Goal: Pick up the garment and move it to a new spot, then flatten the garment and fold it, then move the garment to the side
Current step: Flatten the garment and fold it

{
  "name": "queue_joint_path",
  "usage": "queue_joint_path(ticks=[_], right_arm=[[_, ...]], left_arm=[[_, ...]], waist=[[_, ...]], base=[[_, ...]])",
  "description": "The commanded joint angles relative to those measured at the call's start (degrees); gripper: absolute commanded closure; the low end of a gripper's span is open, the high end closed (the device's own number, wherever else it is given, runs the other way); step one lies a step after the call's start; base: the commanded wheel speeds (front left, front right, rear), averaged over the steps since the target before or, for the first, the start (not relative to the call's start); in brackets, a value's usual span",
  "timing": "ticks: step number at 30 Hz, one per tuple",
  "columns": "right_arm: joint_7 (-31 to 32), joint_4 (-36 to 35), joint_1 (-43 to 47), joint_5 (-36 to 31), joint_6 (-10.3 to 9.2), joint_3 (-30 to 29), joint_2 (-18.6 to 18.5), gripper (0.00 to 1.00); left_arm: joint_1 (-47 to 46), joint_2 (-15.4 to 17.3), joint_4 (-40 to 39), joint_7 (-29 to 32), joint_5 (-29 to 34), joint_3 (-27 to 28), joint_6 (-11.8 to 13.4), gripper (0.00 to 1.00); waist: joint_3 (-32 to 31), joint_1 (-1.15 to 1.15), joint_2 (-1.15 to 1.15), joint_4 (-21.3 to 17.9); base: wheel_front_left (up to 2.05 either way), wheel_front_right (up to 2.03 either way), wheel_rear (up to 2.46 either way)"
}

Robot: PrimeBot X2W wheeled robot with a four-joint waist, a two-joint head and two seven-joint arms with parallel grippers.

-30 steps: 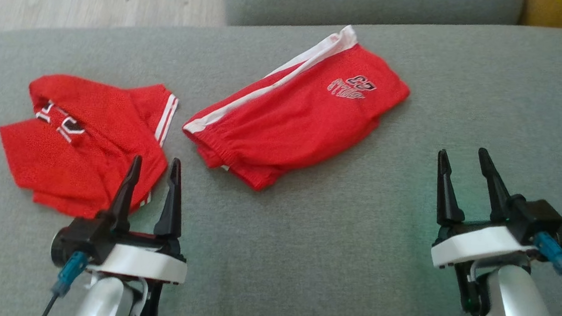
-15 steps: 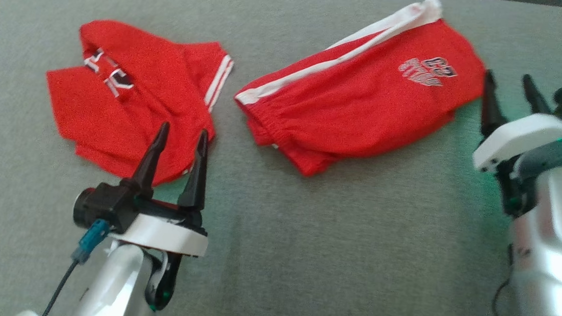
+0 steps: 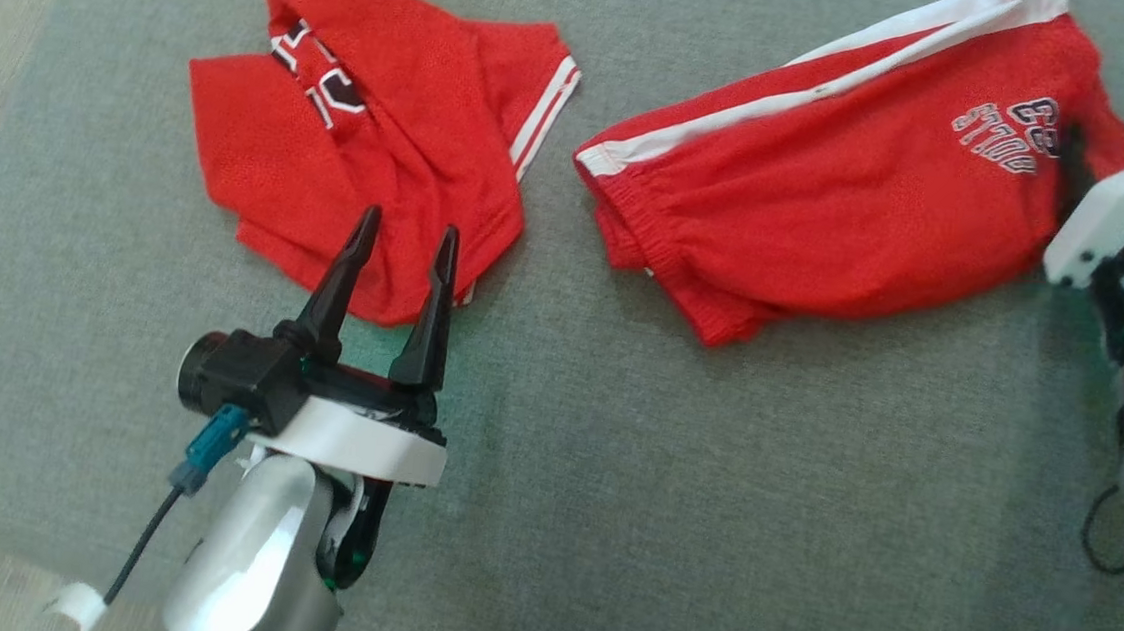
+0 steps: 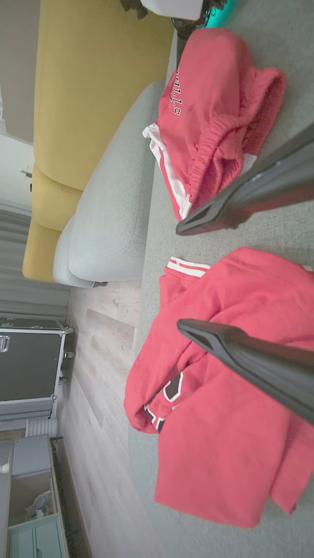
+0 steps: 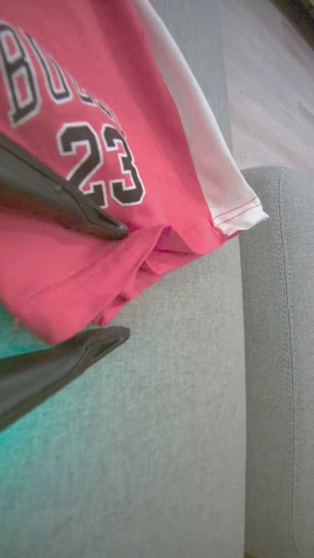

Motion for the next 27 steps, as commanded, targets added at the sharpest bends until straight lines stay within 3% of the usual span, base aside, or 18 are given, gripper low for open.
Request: queue_joint_path(ticks=[1, 5, 6, 7, 17, 27], right_arm=[[0.4, -0.5, -1.1, -0.4, -0.05, 1.4, 0.2, 0.00], [1.0, 2.8, -2.6, -1.2, -0.05, 4.1, -0.9, 0.00], [1.0, 3.4, -2.9, -1.2, -0.05, 4.6, -0.9, 0.44], [0.8, 4.0, -3.2, -1.0, -0.05, 5.0, -0.9, 0.97], [-7.1, 5.0, -3.1, 2.8, -0.05, 7.8, -0.4, 1.00], [-12.4, 2.4, 4.6, 8.5, -0.05, 7.8, -1.6, 1.00]], left_arm=[[-1.7, 0.5, -1.6, -0.5, -0.4, 1.4, -0.2, 0.00], [-2.0, 0.5, -1.9, -0.5, -1.1, 1.0, 0.1, 0.00], [-2.0, 0.4, -1.9, -0.5, -1.2, 1.0, 0.2, 0.00], [-2.1, 0.4, -1.9, -0.5, -1.3, 1.0, 0.4, 0.00], [-1.6, 0.4, -1.7, -0.5, -0.9, 2.3, 0.6, 0.00], [1.4, 0.4, -3.5, -0.5, 0.3, 4.9, 0.6, 0.00]], waist=[[0.6, 0.00, 0.00, 0.5], [1.2, 0.00, 0.00, 0.8], [1.2, 0.00, 0.00, 0.7], [1.3, 0.00, 0.00, 0.5], [-1.9, 0.00, 0.00, -4.9], [-7.4, 0.00, 0.00, -11.7]], base=[[0.00, 0.00, 0.00], [0.00, 0.00, 0.00], [0.00, 0.00, 0.00], [0.00, 0.00, 0.00], [0.00, 0.00, 0.00], [0.00, 0.00, 0.00]])
